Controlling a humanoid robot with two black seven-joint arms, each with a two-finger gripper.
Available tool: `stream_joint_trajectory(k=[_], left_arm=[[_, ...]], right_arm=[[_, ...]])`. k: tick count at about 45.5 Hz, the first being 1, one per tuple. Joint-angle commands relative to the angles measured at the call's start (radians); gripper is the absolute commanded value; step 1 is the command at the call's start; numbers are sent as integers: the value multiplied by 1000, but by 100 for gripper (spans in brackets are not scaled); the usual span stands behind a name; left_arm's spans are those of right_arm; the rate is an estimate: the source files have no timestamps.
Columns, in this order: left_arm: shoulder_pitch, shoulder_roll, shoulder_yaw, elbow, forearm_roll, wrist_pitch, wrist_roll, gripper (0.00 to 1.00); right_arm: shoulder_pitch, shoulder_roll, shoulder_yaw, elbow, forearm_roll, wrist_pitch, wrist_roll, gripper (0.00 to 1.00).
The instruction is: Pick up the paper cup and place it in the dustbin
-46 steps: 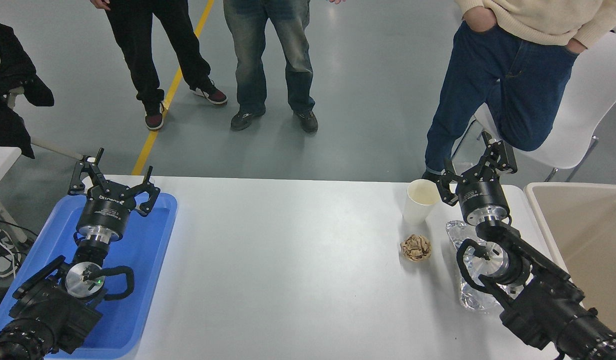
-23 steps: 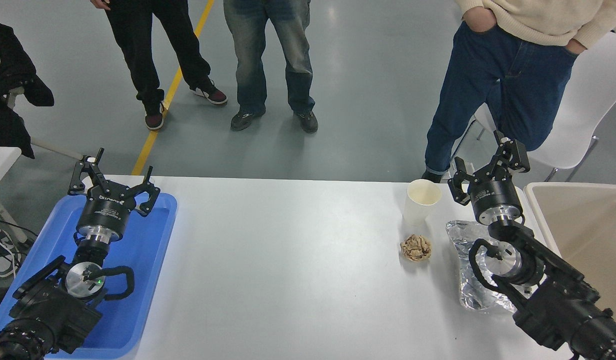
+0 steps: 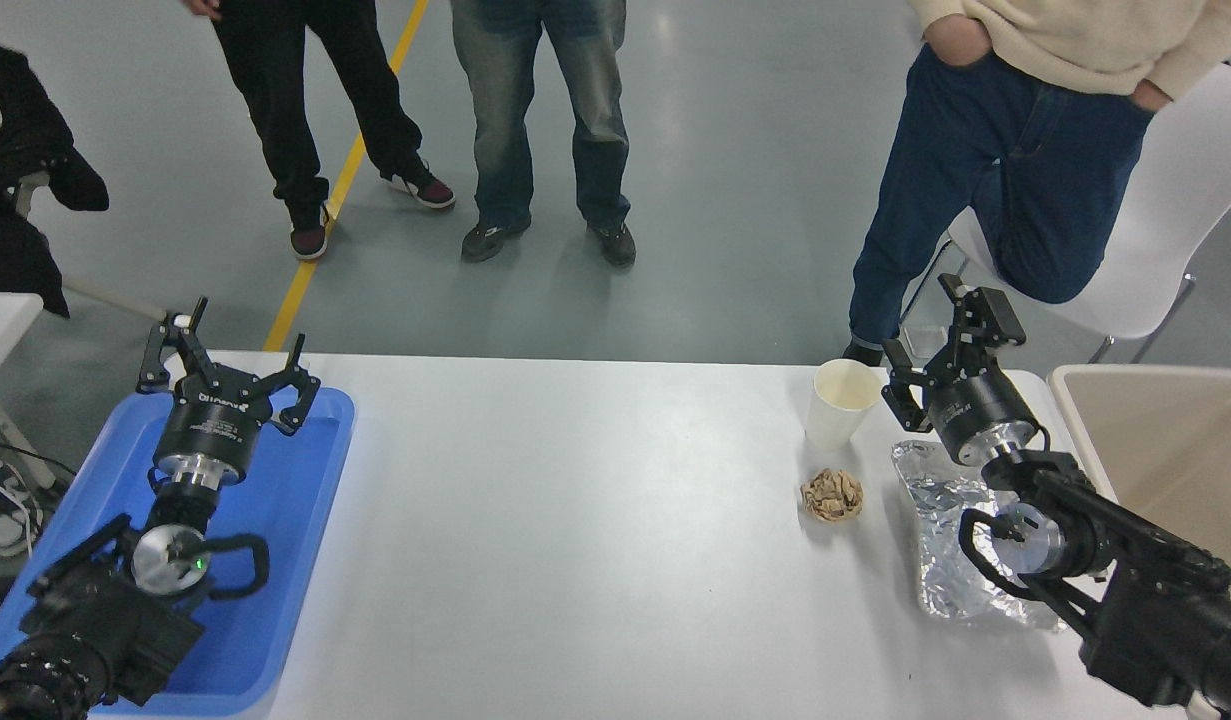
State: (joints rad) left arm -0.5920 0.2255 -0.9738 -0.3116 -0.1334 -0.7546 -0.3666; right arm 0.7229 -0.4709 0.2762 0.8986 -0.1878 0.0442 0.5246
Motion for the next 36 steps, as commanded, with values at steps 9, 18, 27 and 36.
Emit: stream_joint_trajectory(k=[9, 18, 27, 36], left_arm=[[0, -2, 0, -1, 0, -2, 0, 100], [0, -2, 1, -1, 0, -2, 0, 100], [0, -2, 0, -1, 0, -2, 0, 100], [0, -2, 1, -1, 0, -2, 0, 100]], right_arm=[[509, -92, -866, 126, 5, 83, 0, 100], [822, 1, -1288, 137, 4, 218, 0, 100], [981, 159, -1483, 137, -27, 416, -2, 100], [1096, 238, -1522, 137, -116, 551, -3, 100]])
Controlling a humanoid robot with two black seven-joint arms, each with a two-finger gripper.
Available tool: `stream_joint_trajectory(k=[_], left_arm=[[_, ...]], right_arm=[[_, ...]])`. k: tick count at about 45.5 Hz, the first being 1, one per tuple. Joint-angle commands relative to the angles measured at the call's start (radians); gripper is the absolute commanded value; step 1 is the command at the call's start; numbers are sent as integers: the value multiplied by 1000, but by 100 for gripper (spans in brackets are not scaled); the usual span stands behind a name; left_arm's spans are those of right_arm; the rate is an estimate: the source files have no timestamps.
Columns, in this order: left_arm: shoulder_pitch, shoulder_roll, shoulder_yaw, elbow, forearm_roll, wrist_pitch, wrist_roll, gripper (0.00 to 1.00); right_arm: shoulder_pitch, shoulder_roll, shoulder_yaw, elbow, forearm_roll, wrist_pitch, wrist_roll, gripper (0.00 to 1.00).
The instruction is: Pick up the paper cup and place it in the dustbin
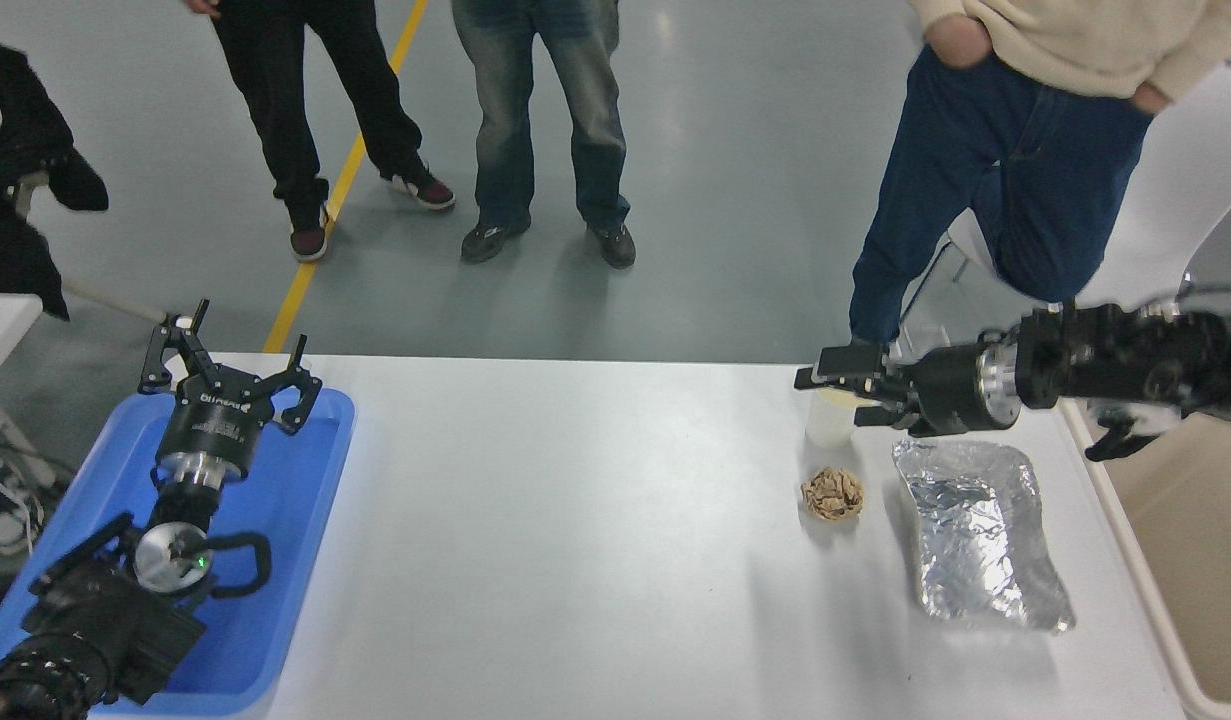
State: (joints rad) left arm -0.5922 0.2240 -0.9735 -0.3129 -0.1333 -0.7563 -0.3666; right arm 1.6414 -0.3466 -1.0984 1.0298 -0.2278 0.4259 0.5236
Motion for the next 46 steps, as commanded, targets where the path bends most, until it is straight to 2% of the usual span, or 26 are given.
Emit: stream_joint_trajectory(k=[1, 10, 19, 46], left_arm=[[0, 0, 1, 0, 0, 0, 0, 100], [0, 0, 1, 0, 0, 0, 0, 100], [0, 0, -1, 0, 0, 0, 0, 100], [0, 2, -1, 0, 0, 0, 0, 100]], right_arm=[[187, 124, -146, 6, -90, 183, -4, 100], [308, 170, -143, 7, -139, 335, -16, 100], [429, 193, -100, 9, -131, 360, -76, 100], [759, 184, -196, 82, -133, 360, -79, 100]])
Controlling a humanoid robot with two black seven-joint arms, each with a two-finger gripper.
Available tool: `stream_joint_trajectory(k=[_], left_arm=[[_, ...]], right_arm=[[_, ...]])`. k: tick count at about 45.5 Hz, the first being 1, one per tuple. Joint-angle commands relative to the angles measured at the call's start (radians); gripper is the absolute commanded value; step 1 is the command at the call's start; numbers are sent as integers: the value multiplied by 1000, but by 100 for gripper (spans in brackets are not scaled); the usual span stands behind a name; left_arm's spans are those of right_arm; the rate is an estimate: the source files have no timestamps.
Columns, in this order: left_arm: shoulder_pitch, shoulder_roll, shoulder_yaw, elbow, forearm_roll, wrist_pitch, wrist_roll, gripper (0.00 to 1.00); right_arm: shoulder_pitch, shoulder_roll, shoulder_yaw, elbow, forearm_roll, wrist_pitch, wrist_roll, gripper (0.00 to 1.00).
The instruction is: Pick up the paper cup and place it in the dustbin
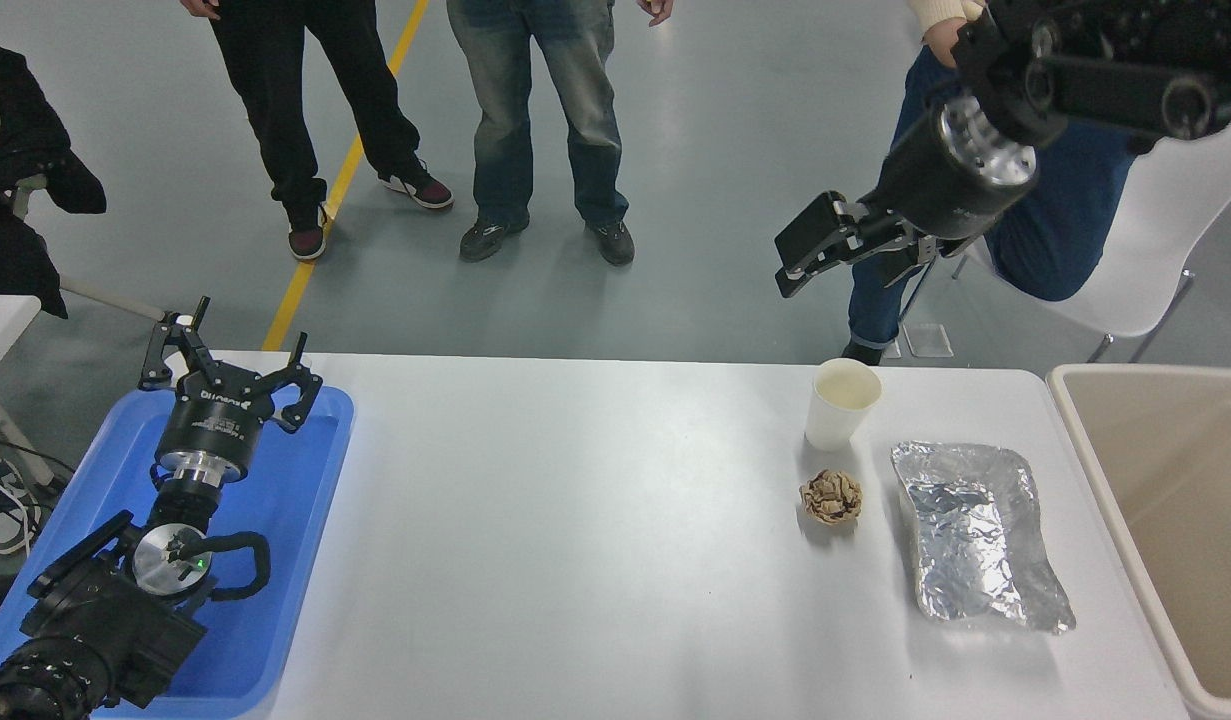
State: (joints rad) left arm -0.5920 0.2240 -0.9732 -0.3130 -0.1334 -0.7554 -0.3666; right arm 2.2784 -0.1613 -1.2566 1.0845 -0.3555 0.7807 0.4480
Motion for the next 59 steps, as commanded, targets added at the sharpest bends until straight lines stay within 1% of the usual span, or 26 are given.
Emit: stream_joint_trajectory(k=[1, 9, 13, 19, 23, 31, 40, 43, 52, 59], left_arm=[[0, 0, -1, 0, 0, -1, 0, 100], [0, 0, 1, 0, 0, -1, 0, 100], [0, 0, 1, 0, 0, -1, 0, 100], [0, 0, -1, 0, 0, -1, 0, 100], [0, 0, -1, 0, 0, -1, 0, 100], [0, 0, -1, 0, 0, -1, 0, 100], [0, 0, -1, 0, 0, -1, 0, 100], [0, 0, -1, 0, 0, -1, 0, 100], [0, 0, -1, 0, 0, -1, 0, 100], [0, -2, 1, 0, 0, -1, 0, 100]], right_arm=[[125, -1, -41, 28, -7, 5, -3, 100], [122, -12, -64, 28, -4, 5, -2, 100], [118, -21, -128, 26, 10, 5, 0, 100], [127, -17, -228, 28, 90, 5, 2, 100], [125, -20, -250, 28, 108, 5, 3, 100], [119, -21, -251, 23, 159, 5, 5, 100], [86, -18, -236, 23, 162, 5, 2, 99], [56, -18, -224, 21, 162, 5, 0, 98], [-112, -10, -191, 18, 199, 5, 0, 98], [-215, -1, -176, 18, 217, -220, -2, 98]])
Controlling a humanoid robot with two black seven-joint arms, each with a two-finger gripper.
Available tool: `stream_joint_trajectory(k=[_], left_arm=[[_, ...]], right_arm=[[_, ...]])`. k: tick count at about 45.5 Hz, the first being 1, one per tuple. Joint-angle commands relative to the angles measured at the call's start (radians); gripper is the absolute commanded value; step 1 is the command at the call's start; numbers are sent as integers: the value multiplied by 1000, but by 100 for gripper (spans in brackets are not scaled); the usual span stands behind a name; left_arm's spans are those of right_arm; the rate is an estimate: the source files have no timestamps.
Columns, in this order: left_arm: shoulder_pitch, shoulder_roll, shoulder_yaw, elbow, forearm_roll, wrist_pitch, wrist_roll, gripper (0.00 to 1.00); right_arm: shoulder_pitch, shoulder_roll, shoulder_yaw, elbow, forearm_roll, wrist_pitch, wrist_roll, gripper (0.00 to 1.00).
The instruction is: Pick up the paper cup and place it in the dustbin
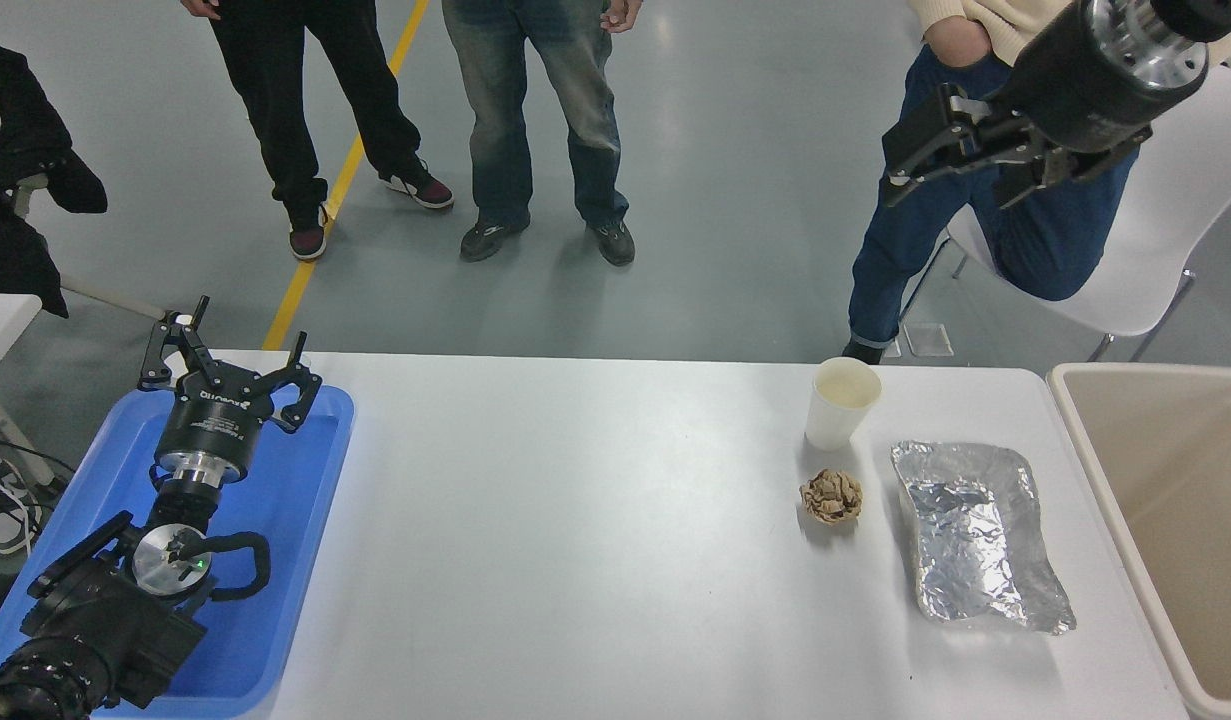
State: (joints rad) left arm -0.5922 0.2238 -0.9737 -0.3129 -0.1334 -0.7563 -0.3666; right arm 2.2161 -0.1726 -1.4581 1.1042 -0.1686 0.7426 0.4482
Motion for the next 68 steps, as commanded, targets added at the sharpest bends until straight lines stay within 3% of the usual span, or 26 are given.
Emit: stream_joint_trajectory(k=[1, 12, 28, 42, 57, 68], left_arm=[[0, 0, 1, 0, 0, 0, 0, 100], [0, 0, 0, 0, 0, 0, 0, 100], [0, -1, 0, 0, 0, 0, 0, 100], [0, 0, 0, 0, 0, 0, 0, 100], [0, 0, 0, 0, 0, 0, 0, 100], [0, 0, 0, 0, 0, 0, 0, 100]], right_arm=[[-164, 10, 27, -1, 31, -213, -2, 98], [-280, 15, 28, -17, 31, -462, -3, 98], [-556, 54, 59, -242, 31, -512, -22, 98], [-740, 53, 179, -374, 32, -571, -132, 98], [-855, 51, 294, -472, 31, -641, -327, 98], [-955, 55, 327, -577, 26, -655, -361, 94]])
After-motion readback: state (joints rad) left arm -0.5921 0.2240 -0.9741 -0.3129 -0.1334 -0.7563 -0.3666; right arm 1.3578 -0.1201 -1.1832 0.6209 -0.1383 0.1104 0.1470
